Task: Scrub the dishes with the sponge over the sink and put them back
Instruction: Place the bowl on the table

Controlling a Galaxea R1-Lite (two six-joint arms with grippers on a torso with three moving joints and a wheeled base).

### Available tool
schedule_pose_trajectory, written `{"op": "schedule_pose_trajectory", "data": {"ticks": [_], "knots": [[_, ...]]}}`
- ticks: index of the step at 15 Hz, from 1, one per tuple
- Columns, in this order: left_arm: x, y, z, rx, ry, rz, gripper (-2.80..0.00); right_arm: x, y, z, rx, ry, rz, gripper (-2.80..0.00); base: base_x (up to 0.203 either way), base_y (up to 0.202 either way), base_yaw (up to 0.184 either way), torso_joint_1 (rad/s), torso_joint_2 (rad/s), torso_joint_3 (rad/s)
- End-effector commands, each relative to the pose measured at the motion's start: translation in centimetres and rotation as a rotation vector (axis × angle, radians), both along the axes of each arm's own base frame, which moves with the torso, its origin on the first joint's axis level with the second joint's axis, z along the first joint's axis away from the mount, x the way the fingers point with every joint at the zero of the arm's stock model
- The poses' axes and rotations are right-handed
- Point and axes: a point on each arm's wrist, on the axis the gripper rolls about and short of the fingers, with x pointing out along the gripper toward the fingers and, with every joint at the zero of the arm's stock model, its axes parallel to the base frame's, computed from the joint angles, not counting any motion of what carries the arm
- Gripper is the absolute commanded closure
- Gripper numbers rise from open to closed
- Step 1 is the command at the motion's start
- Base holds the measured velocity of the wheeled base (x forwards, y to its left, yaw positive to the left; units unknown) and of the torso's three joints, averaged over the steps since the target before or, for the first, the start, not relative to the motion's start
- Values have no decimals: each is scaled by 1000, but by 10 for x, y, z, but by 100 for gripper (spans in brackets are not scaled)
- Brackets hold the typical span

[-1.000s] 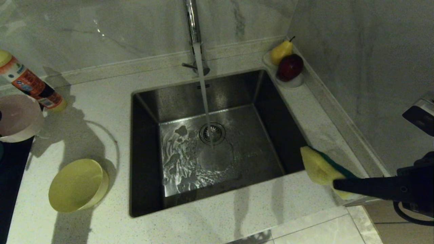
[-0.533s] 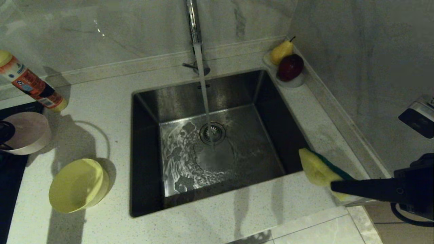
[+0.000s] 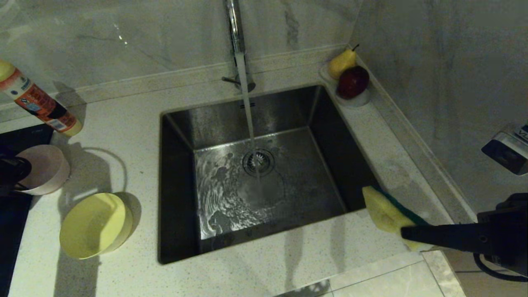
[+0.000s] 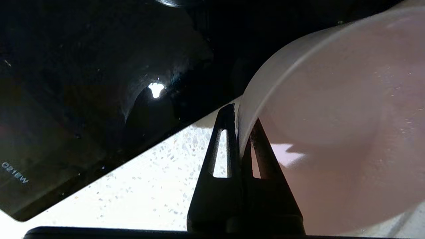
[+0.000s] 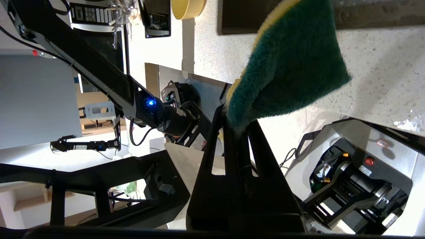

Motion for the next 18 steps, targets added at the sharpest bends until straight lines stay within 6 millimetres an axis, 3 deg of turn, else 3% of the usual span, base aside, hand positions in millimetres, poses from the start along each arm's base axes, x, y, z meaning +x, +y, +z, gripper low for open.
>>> {"op": "schedule_pose_trajectory", "data": {"ticks": [1, 3, 4, 7, 11, 15, 16, 18], "knots": [[2, 2, -2, -8, 4, 1, 0, 0, 0, -1, 0, 7, 3, 0, 0, 0, 0, 0, 0, 0], [2, 1, -1, -11, -4, -9, 0, -1, 0, -1, 1, 5, 3, 0, 0, 0, 0, 0, 0, 0], [0, -1, 1, -16, -12, -20, -280, -1, 0, -1, 1, 5, 3, 0, 0, 0, 0, 0, 0, 0], [-5, -5, 13, 1, -46, -33, -280, -3, -1, 0, 4, 3, 2, 0, 0, 0, 0, 0, 0, 0], [-21, -16, 58, 82, -161, -31, -280, -4, -2, -2, 3, 7, 4, 0, 0, 0, 0, 0, 0, 0], [-56, -41, 108, 189, -291, -36, -280, -6, -3, -2, 5, 7, 3, 0, 0, 0, 0, 0, 0, 0], [-67, -49, 121, 223, -320, -43, 0, -5, -3, -3, 3, 11, 1, 0, 0, 0, 0, 0, 0, 0], [-87, -64, 139, 298, -353, -74, 0, -5, -3, -3, 2, 12, -1, 0, 0, 0, 0, 0, 0, 0]]}}
